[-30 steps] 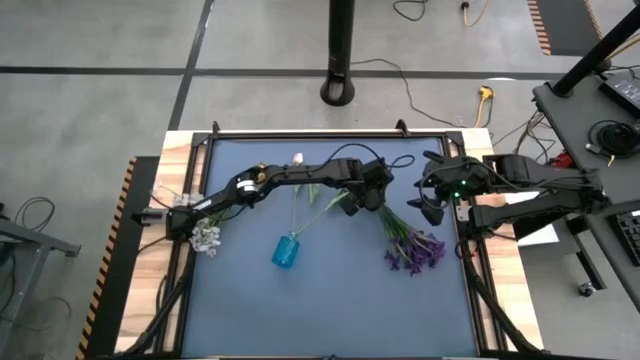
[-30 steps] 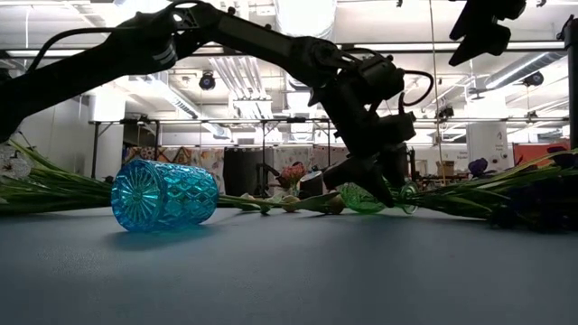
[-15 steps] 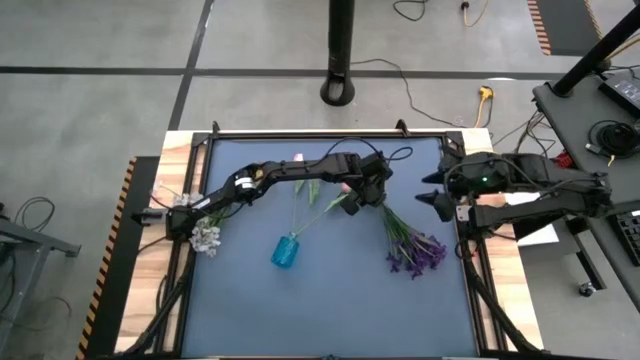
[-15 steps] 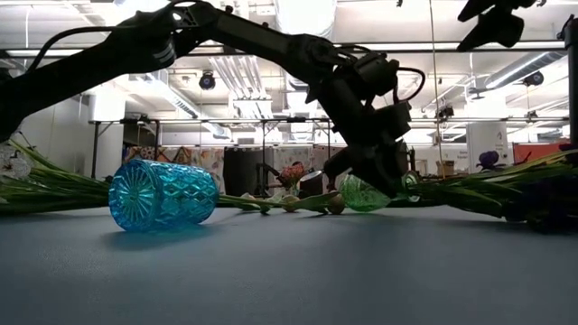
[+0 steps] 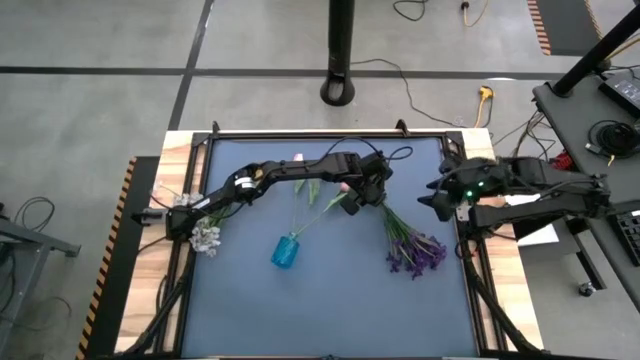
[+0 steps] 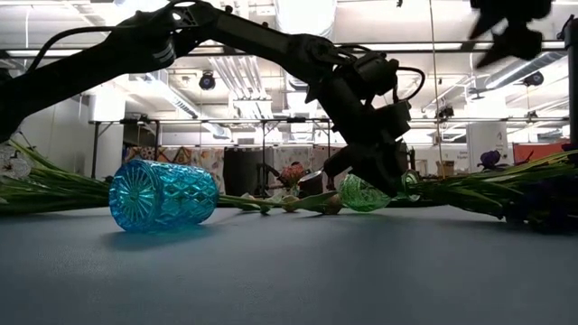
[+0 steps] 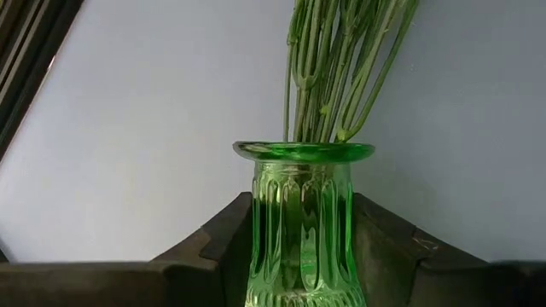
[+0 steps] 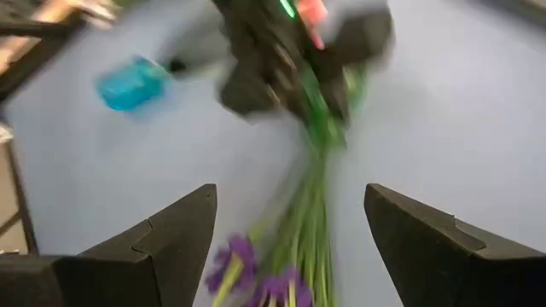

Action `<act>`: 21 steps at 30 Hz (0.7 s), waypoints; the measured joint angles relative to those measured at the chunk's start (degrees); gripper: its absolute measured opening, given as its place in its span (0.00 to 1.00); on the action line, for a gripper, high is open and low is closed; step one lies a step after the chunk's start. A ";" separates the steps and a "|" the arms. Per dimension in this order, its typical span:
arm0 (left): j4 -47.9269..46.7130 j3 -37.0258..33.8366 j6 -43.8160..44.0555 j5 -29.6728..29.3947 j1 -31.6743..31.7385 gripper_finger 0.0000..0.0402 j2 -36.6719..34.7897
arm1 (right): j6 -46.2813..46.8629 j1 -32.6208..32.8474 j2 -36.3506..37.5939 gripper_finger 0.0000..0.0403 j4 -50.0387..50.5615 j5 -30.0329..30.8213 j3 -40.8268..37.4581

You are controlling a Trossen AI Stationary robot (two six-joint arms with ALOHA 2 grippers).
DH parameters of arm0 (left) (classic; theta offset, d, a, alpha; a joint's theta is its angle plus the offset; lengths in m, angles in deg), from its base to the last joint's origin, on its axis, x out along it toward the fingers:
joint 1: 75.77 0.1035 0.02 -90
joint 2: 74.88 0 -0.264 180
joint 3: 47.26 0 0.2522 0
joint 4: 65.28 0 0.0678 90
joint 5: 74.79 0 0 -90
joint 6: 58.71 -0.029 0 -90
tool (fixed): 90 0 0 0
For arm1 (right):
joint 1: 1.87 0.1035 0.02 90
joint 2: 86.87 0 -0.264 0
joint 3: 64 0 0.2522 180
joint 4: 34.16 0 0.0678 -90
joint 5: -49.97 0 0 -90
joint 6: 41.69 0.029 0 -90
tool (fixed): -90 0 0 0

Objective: Sort flowers into vase by color
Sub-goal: Put the green vase with flowers on the table

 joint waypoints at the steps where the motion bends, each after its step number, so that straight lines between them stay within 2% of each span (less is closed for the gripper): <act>1: 0.00 0.00 -0.02 0.00 0.00 0.36 0.00 | 2.75 0.00 -0.35 0.71 1.32 -0.55 -1.13; 3: 0.02 0.00 -0.02 0.00 0.00 0.36 0.00 | 6.77 0.00 -1.47 0.71 3.34 -1.72 -3.74; 6: 0.01 0.00 -0.02 -0.12 0.00 0.35 0.00 | 9.81 0.00 -3.51 0.72 1.28 -2.21 -8.02; 13: 0.00 0.00 -0.02 -0.28 0.00 0.35 -0.02 | 8.40 0.00 -10.45 0.79 -12.27 -3.94 -14.32; 21: 0.00 0.00 -0.04 -0.55 0.00 0.36 -0.09 | 7.96 0.01 -21.96 0.81 -15.80 -4.46 -16.04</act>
